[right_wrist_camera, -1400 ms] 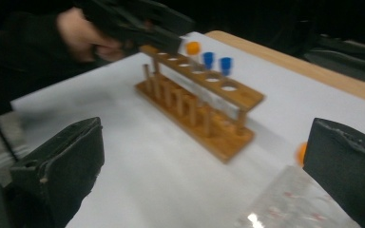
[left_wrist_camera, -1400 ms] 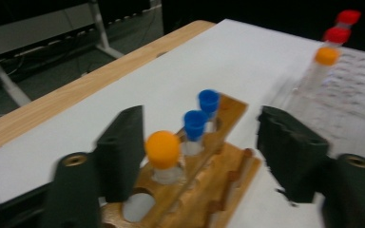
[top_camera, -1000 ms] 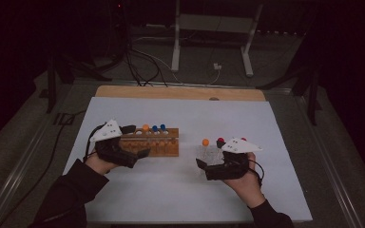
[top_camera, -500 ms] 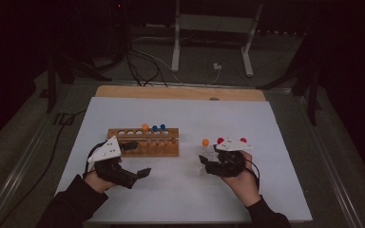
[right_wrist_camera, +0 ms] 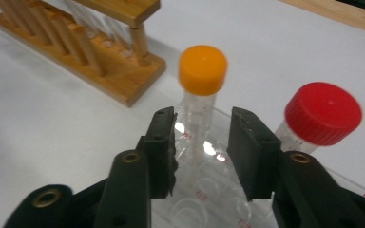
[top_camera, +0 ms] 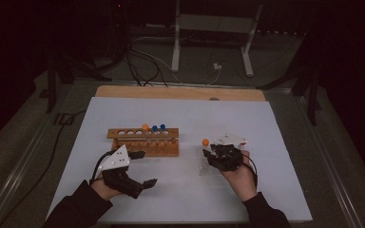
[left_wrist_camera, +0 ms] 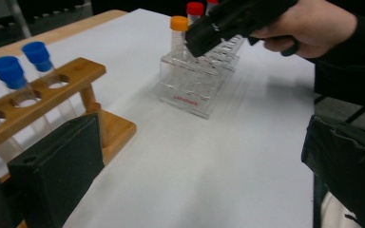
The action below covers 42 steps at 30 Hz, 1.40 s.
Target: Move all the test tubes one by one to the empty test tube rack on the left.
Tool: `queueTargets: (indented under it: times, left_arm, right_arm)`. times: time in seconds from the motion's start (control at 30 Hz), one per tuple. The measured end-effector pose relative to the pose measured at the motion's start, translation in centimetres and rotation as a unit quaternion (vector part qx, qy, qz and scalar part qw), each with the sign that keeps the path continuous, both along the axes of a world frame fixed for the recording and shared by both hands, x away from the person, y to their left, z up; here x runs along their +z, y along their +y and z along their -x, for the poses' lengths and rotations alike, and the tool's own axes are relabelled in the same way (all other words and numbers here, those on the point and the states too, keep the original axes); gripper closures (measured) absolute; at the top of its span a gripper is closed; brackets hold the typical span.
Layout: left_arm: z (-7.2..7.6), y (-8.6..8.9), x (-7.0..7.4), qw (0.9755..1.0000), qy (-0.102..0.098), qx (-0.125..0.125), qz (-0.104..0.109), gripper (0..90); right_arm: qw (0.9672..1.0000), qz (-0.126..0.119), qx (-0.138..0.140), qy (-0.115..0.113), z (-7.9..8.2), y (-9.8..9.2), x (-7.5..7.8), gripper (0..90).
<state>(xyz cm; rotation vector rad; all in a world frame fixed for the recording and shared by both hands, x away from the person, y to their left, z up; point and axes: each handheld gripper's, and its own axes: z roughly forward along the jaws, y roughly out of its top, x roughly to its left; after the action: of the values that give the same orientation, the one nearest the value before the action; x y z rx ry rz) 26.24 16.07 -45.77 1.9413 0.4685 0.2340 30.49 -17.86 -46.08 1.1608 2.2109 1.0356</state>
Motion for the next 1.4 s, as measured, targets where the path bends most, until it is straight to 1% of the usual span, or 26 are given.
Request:
queueTargets:
  times: [0.03,0.07,0.17,0.33,0.43,0.47,0.67,0.87,1.0,1.03,1.07,1.17,1.23,1.3,1.4]
  left_arm:
    - [0.0,0.0,0.0,1.0000,-0.001,0.000,-0.002,0.9]
    - [0.0,-0.1,-0.1,1.0000,-0.002,-0.001,-0.004,0.9]
    - [0.0,-0.1,-0.2,1.0000,-0.001,0.000,-0.003,0.9]
    - [-0.1,0.0,-0.2,1.0000,-0.004,0.002,-0.003,0.9]
    - [-0.1,0.1,-0.2,1.0000,-0.004,0.004,-0.001,0.9]
    - [-0.1,0.1,-0.2,1.0000,-0.001,0.002,0.001,0.9]
    - [-0.1,0.1,-0.2,1.0000,-0.004,0.002,0.000,1.0]
    - [-0.1,0.1,-0.2,1.0000,-0.004,0.000,-0.001,0.9]
    - [-0.2,0.1,-0.2,1.0000,-0.007,-0.001,-0.006,0.9]
    - [-0.2,0.1,-0.3,1.0000,-0.005,-0.002,-0.004,1.0]
    - [-0.2,0.1,-0.3,1.0000,-0.003,-0.002,-0.002,0.9]
    - [-0.2,0.1,-0.2,1.0000,-0.006,0.000,-0.004,0.9]
    - [-0.2,0.2,-0.1,1.0000,-0.002,-0.003,0.000,0.9]
    - [-0.2,0.2,-0.1,1.0000,-0.007,-0.001,-0.003,0.9]
    - [-0.2,0.2,0.0,1.0000,-0.008,0.001,-0.001,1.0]
  right_arm:
    - [1.0000,-0.003,0.002,0.004,-0.2,0.0,-0.1,63.0]
    - [1.0000,-0.001,0.004,0.005,-0.3,0.1,-0.2,63.8]
    - [0.9999,0.005,0.007,0.008,-0.5,0.5,-0.5,66.3]
    - [0.9999,0.011,0.001,0.006,-0.9,0.9,-0.5,73.2]
    - [0.9999,0.009,-0.001,0.007,-1.0,1.0,-0.5,73.9]
    - [0.9999,0.011,-0.001,0.007,-1.0,1.0,-0.5,74.1]
    - [0.9998,0.019,-0.001,0.004,-0.9,1.1,-0.4,74.8]
    - [0.9999,0.010,0.001,-0.010,-0.5,0.9,0.4,74.8]
    - [0.9997,0.005,0.002,-0.022,-0.2,0.8,0.8,74.8]
    - [0.9996,0.005,0.002,-0.026,-0.1,0.8,1.0,74.8]
    - [0.9996,0.002,0.002,-0.029,0.0,0.7,1.2,74.8]
    - [0.9991,-0.005,0.003,-0.041,0.5,0.6,2.1,74.9]
    - [0.9987,-0.005,0.005,-0.050,0.8,0.5,2.6,74.8]
    - [0.9984,-0.003,0.006,-0.057,1.1,0.5,3.0,74.8]
    - [0.9978,-0.005,0.007,-0.066,1.5,0.5,3.7,74.9]
